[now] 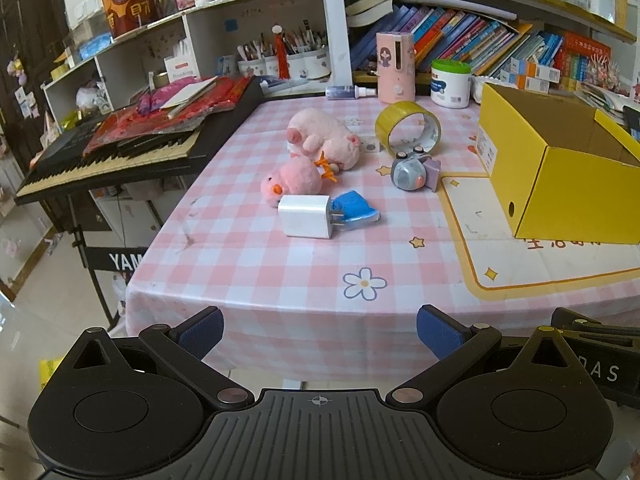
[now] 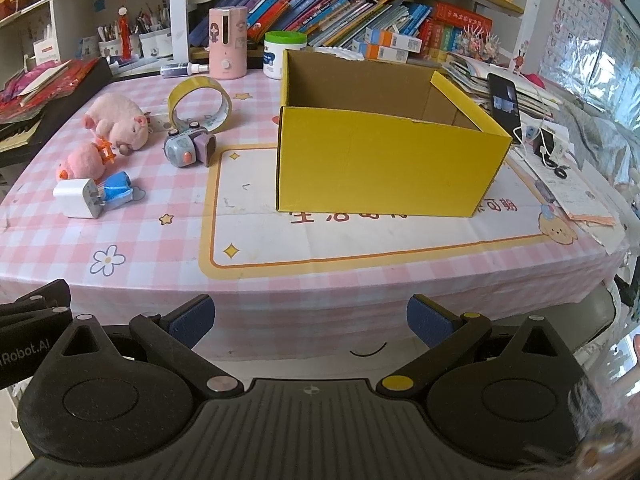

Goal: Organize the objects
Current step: 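Move both tools toward the white charger and blue cable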

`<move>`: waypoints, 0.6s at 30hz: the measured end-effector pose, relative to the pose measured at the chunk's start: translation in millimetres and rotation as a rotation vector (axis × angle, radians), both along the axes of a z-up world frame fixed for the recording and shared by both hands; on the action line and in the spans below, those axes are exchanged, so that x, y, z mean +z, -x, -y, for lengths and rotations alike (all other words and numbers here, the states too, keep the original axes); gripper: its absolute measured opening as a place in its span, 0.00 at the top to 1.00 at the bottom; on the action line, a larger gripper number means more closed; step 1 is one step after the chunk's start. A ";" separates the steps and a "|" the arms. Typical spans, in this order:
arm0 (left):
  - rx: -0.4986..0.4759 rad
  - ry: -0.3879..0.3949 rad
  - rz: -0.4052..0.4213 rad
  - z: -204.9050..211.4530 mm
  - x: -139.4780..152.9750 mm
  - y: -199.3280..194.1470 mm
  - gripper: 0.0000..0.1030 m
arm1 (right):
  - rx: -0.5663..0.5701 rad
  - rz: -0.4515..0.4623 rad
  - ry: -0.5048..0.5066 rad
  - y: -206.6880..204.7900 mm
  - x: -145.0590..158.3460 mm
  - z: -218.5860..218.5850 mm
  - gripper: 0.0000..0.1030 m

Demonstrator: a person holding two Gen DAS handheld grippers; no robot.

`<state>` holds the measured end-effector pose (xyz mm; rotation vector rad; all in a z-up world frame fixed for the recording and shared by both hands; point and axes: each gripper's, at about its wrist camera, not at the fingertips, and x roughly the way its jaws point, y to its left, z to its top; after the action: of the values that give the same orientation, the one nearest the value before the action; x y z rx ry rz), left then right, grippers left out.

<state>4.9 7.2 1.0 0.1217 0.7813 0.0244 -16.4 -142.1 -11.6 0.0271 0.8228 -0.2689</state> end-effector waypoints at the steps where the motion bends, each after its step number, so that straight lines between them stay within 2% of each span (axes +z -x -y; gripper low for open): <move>1: 0.000 0.001 0.002 -0.6 -0.1 0.1 0.00 | -0.001 -0.001 -0.003 -0.3 -0.5 0.3 0.00; 18: 0.038 0.032 0.008 -20.0 0.0 -3.5 0.00 | 0.045 0.011 0.010 -8.0 1.4 -16.0 0.00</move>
<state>8.4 27.1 1.0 0.0767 0.7756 0.0480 -8.5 -126.1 -10.2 0.0005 0.8098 -0.2307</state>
